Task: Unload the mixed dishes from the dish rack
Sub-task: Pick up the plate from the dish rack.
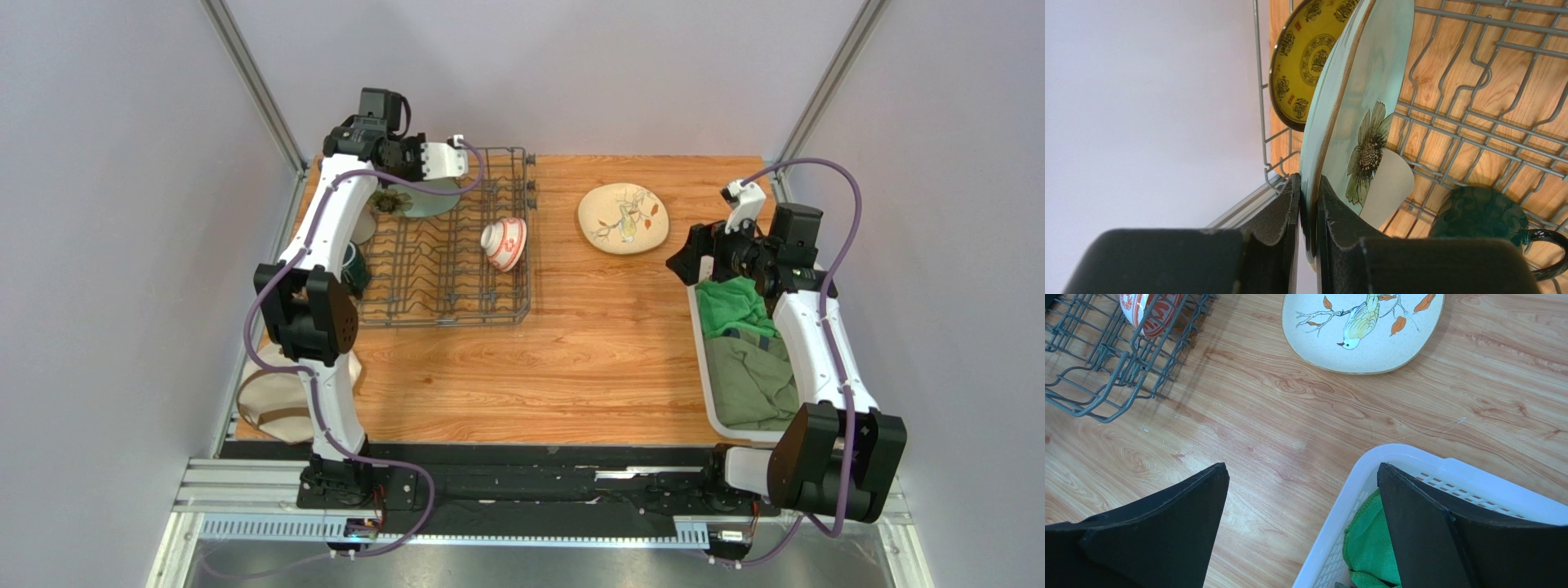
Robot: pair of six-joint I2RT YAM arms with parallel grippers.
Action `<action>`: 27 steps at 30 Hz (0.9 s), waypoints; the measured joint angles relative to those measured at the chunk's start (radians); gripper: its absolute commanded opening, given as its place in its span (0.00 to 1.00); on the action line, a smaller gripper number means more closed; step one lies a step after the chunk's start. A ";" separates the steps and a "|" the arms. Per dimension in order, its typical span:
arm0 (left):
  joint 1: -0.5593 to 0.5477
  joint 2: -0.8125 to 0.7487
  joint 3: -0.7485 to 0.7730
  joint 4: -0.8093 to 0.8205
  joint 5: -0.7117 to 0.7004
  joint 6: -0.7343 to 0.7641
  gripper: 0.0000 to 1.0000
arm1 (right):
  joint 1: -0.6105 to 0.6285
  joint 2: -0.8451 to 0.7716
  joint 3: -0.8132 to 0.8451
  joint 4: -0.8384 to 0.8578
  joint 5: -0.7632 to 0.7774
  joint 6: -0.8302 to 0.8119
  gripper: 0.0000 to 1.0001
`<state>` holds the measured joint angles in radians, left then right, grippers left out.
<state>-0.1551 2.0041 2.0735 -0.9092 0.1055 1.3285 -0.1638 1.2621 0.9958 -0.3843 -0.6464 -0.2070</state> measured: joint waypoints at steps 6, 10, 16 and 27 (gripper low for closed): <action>0.000 -0.057 -0.001 -0.009 0.035 -0.033 0.00 | 0.000 0.000 0.000 0.000 -0.010 0.001 0.96; 0.000 -0.121 -0.012 -0.018 0.076 -0.086 0.00 | 0.006 -0.004 0.000 -0.001 -0.037 0.013 0.97; -0.002 -0.287 -0.117 -0.028 0.184 -0.227 0.00 | 0.108 -0.036 0.026 -0.008 -0.055 0.019 0.97; -0.031 -0.570 -0.426 -0.027 0.447 -0.487 0.00 | 0.416 -0.072 0.124 0.038 -0.060 0.013 0.97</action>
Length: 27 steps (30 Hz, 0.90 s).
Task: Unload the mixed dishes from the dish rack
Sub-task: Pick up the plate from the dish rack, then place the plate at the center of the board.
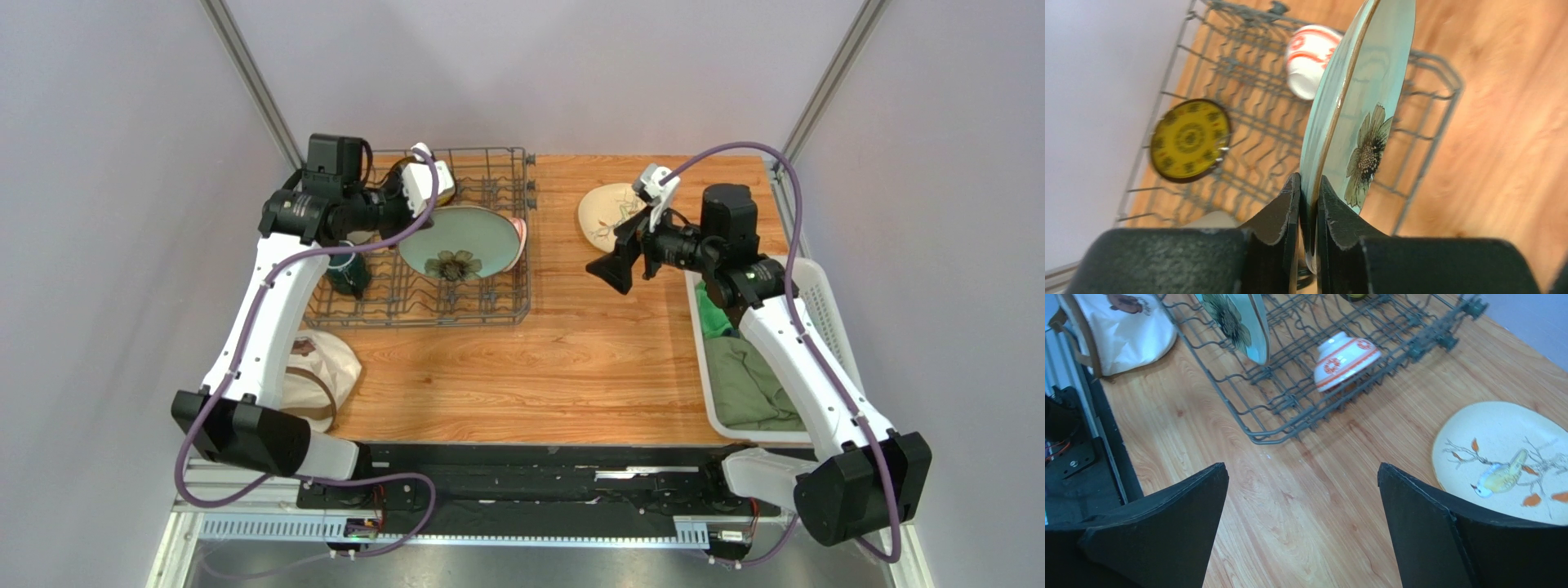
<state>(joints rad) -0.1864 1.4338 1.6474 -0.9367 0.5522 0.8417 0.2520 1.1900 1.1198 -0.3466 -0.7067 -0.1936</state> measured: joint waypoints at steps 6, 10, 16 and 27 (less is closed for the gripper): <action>-0.032 -0.109 -0.126 0.028 0.092 -0.124 0.00 | 0.139 0.016 0.014 0.013 0.004 -0.010 0.96; -0.045 -0.152 -0.190 0.069 0.135 -0.177 0.00 | 0.232 0.042 0.024 0.015 0.028 -0.029 0.95; -0.055 -0.180 -0.268 0.113 0.157 -0.232 0.00 | 0.318 0.101 0.053 0.019 0.062 -0.045 0.95; -0.068 -0.265 -0.357 0.156 0.216 -0.276 0.00 | 0.380 0.209 0.106 0.025 0.112 -0.077 0.83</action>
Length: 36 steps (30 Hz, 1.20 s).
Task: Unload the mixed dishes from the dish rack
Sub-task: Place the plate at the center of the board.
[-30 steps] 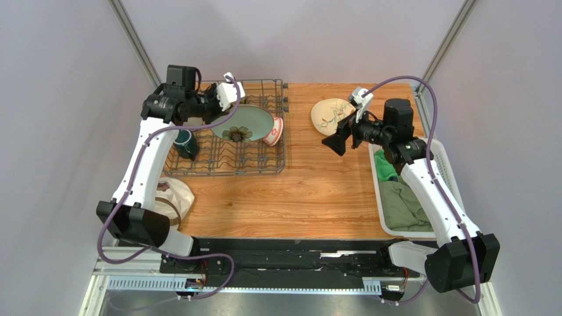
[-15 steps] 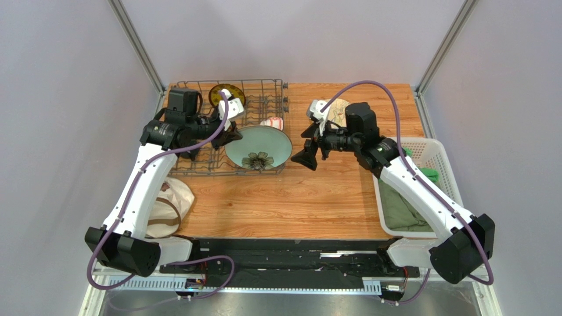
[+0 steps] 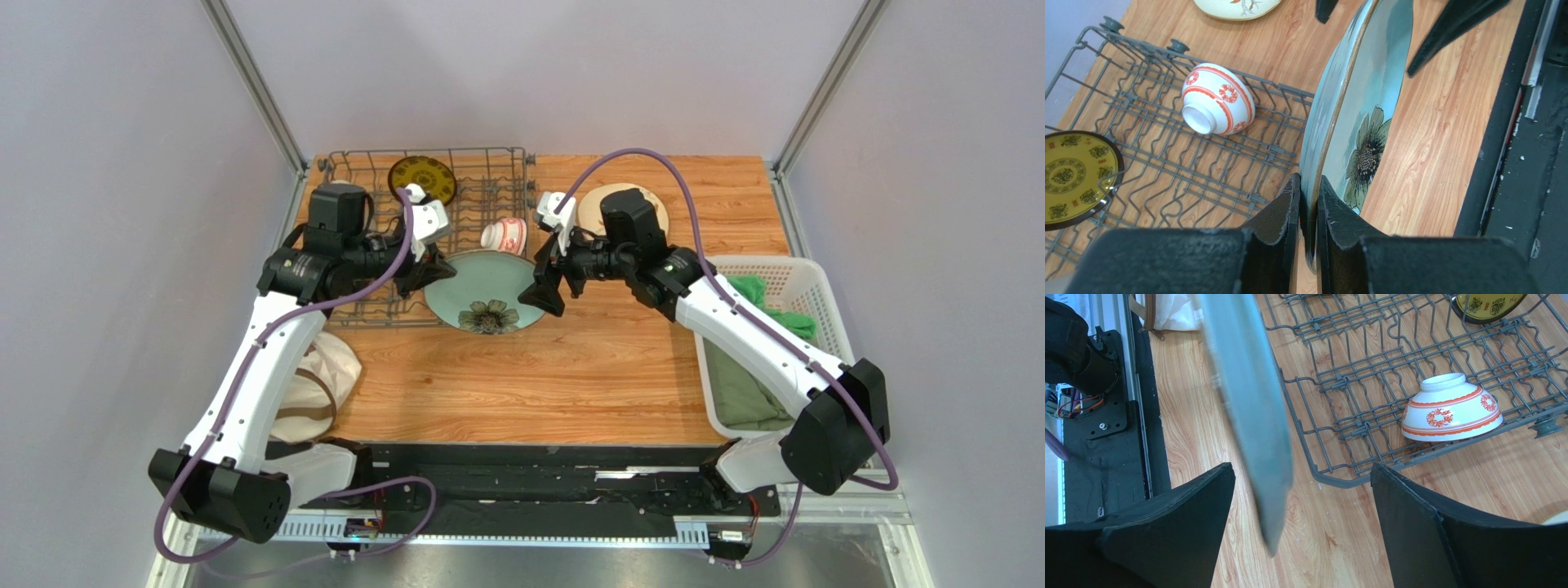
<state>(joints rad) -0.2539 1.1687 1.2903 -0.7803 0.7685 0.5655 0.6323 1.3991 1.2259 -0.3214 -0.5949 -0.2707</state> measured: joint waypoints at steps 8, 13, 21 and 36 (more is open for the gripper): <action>-0.005 -0.060 -0.055 0.015 0.027 -0.013 0.00 | 0.029 0.026 0.019 0.000 -0.004 -0.015 0.26; -0.005 -0.060 -0.072 0.032 0.020 -0.017 0.22 | 0.045 0.033 0.028 -0.019 -0.012 -0.020 0.00; -0.008 -0.077 -0.100 0.095 0.018 -0.021 0.41 | 0.045 0.038 0.022 -0.056 0.032 -0.034 0.00; -0.008 -0.248 -0.172 0.250 -0.060 -0.045 0.61 | -0.192 0.082 0.069 -0.095 -0.035 0.079 0.00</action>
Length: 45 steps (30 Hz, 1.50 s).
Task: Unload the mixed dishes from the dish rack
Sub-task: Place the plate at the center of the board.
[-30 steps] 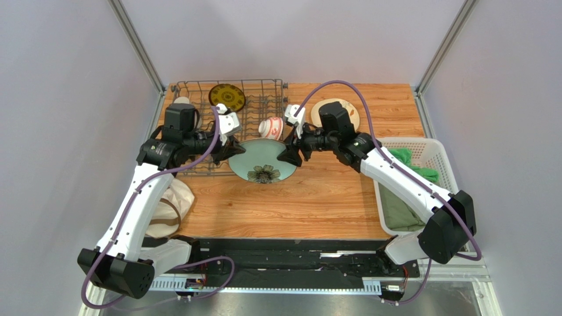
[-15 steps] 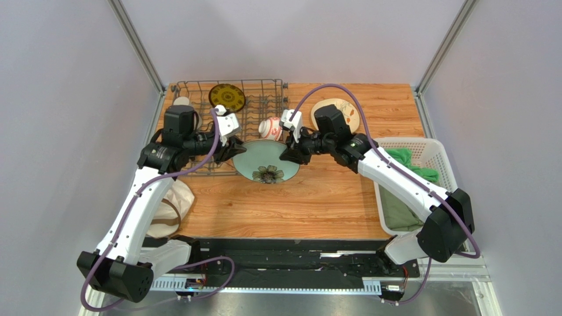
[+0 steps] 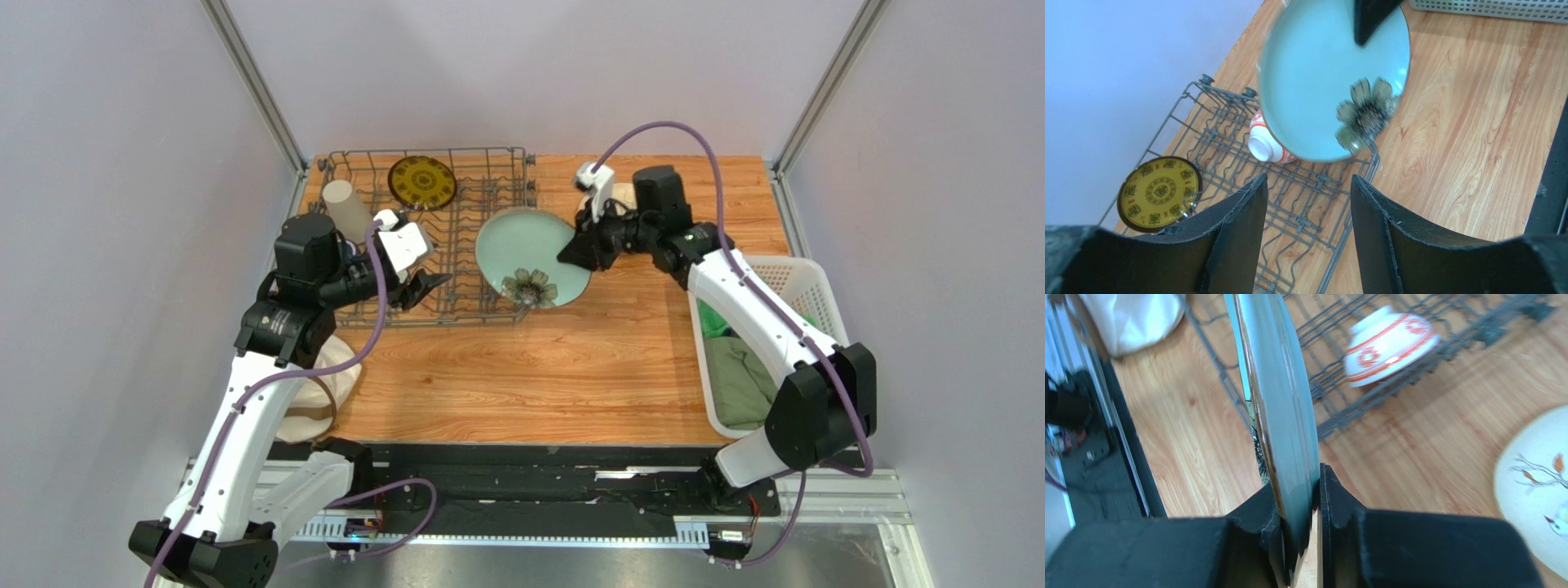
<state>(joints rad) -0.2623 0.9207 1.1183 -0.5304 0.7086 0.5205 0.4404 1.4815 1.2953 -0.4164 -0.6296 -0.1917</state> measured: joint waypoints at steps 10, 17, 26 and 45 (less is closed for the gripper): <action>0.000 -0.017 -0.105 0.026 -0.044 -0.001 0.61 | -0.311 0.200 0.171 0.156 -0.180 0.325 0.00; 0.000 -0.033 -0.156 0.082 -0.071 -0.026 0.61 | -0.435 0.384 0.222 0.240 -0.213 0.491 0.00; 0.000 -0.043 -0.182 0.108 -0.089 -0.043 0.61 | -0.524 0.587 0.365 0.249 -0.215 0.562 0.00; 0.000 0.000 -0.184 0.109 -0.080 -0.044 0.61 | -0.562 0.786 0.514 0.167 -0.203 0.496 0.00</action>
<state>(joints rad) -0.2623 0.9211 0.9340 -0.4210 0.6281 0.4767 -0.1219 2.2677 1.8091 -0.2497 -0.8326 0.3046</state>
